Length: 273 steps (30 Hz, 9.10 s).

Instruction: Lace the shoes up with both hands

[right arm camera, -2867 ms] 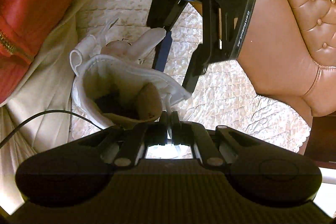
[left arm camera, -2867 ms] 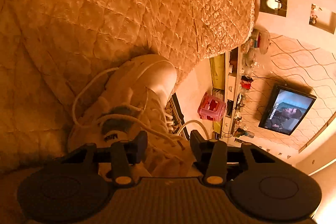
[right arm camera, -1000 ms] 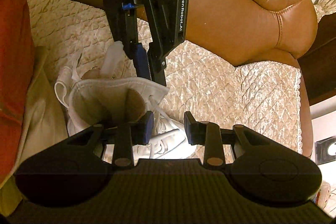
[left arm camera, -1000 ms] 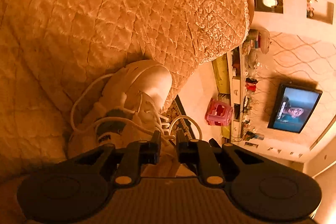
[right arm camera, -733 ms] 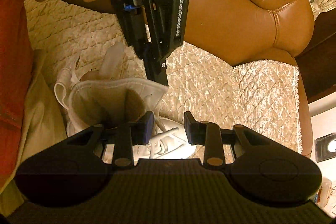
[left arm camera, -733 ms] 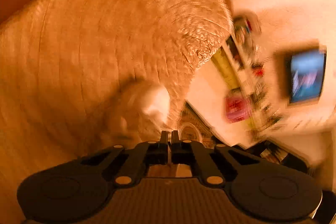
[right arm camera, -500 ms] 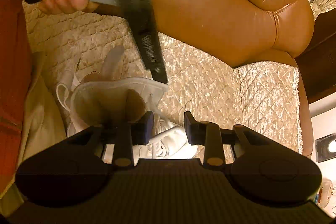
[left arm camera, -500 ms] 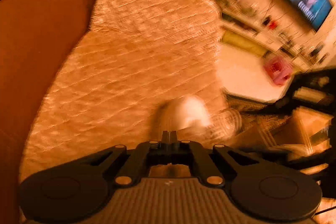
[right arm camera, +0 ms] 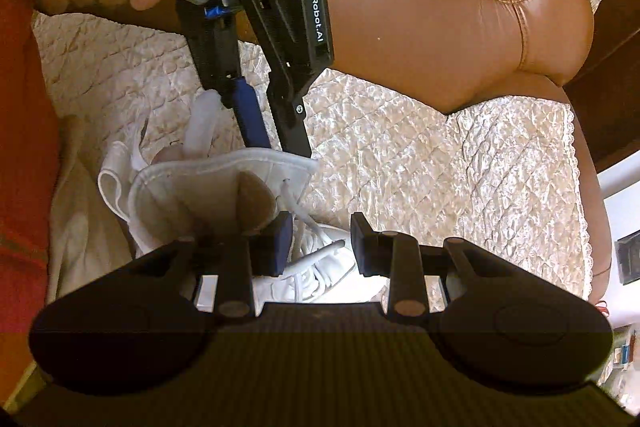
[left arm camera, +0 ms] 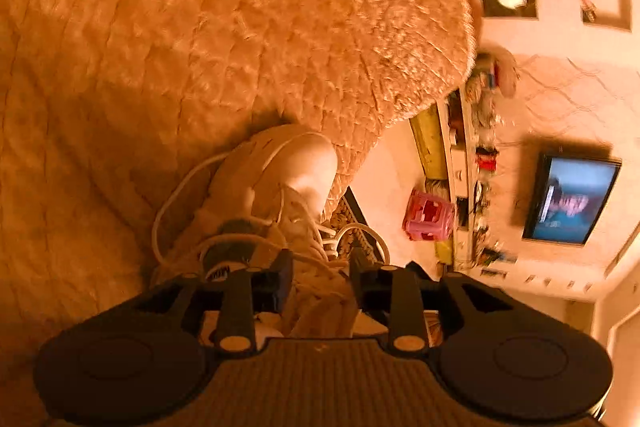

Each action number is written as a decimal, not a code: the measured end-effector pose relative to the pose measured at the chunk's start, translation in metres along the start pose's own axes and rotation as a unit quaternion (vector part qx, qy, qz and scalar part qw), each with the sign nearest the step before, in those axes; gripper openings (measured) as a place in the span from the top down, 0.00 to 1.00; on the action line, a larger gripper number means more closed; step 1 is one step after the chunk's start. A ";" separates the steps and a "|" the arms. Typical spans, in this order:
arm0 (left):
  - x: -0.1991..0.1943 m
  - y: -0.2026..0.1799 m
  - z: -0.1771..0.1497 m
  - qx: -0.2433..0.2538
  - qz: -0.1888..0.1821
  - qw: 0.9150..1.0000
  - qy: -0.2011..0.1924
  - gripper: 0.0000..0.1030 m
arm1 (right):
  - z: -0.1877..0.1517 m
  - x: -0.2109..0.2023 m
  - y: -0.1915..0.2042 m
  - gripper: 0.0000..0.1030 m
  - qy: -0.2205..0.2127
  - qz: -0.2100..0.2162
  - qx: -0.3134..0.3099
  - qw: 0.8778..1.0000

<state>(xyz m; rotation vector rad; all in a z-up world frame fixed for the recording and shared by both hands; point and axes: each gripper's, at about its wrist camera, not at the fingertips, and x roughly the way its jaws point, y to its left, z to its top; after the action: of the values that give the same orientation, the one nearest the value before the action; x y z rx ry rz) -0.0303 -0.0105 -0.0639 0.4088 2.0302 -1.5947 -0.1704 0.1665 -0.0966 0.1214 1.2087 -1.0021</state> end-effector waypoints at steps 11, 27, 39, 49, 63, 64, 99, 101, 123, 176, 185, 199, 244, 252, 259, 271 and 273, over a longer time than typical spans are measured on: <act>0.007 0.002 -0.005 -0.014 0.001 1.000 -0.001 0.61 | 0.006 0.002 0.002 0.67 0.014 0.024 -0.070 0.997; -0.002 0.002 -0.005 -0.016 0.002 1.000 -0.012 0.52 | 0.026 0.016 -0.003 0.95 0.040 0.086 -0.110 0.989; -0.002 0.010 -0.004 -0.048 -0.012 0.999 -0.014 0.63 | 0.033 0.025 -0.021 0.95 0.014 0.133 -0.042 0.990; 0.006 0.008 -0.006 -0.039 -0.022 0.999 -0.013 0.96 | 0.030 0.020 -0.021 0.95 -0.006 0.133 -0.002 0.991; 0.010 -0.071 -0.043 0.352 0.144 0.921 -0.087 0.99 | 0.024 0.023 -0.029 0.90 -0.011 0.118 0.049 0.992; 0.011 -0.072 -0.046 0.374 0.162 0.908 -0.097 0.99 | 0.023 0.022 -0.031 0.90 -0.011 0.120 0.057 0.991; -0.063 -0.093 -0.038 0.400 0.122 0.890 -0.183 0.83 | 0.037 0.027 -0.093 0.95 -0.087 0.161 0.389 0.903; -0.058 -0.088 -0.037 0.418 0.101 0.888 -0.160 0.60 | 0.026 0.020 -0.112 0.96 -0.123 0.183 0.460 0.860; -0.061 -0.045 0.017 0.230 0.057 0.964 -0.122 0.47 | 0.018 0.019 -0.116 0.85 -0.106 0.197 0.504 0.834; -0.027 -0.059 -0.034 0.369 0.045 0.919 -0.128 0.86 | -0.075 0.019 -0.099 0.95 -0.277 0.271 0.712 0.586; -0.032 -0.031 -0.011 0.252 -0.036 0.961 -0.111 0.93 | -0.050 0.017 -0.057 0.71 -0.184 0.256 0.640 0.700; -0.012 -0.040 -0.029 0.384 0.153 0.899 -0.146 0.98 | -0.052 0.013 -0.042 0.72 -0.147 0.218 0.635 0.726; -0.007 0.023 -0.093 0.513 0.169 0.841 0.035 0.97 | 0.060 0.027 -0.036 0.51 -0.034 0.028 0.442 0.896; 0.001 0.021 -0.075 0.516 0.226 0.826 0.009 0.98 | 0.021 0.021 -0.024 0.52 0.002 -0.035 0.453 0.891; 0.012 0.030 -0.078 0.513 0.225 0.828 0.018 0.98 | -0.008 0.011 -0.021 0.49 0.004 -0.041 0.486 0.873; -0.017 0.070 -0.027 0.354 0.187 0.916 0.006 0.50 | -0.015 0.004 -0.019 0.45 0.003 -0.050 0.494 0.868; -0.025 0.082 -0.008 0.318 0.212 0.924 -0.019 0.50 | -0.021 0.002 -0.019 0.44 0.000 -0.050 0.498 0.866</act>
<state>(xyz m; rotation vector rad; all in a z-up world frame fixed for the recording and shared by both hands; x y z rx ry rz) 0.0319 0.0208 -0.1140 0.9664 1.2241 -1.9086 -0.1986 0.1658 -0.0989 0.8755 0.5868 -1.6400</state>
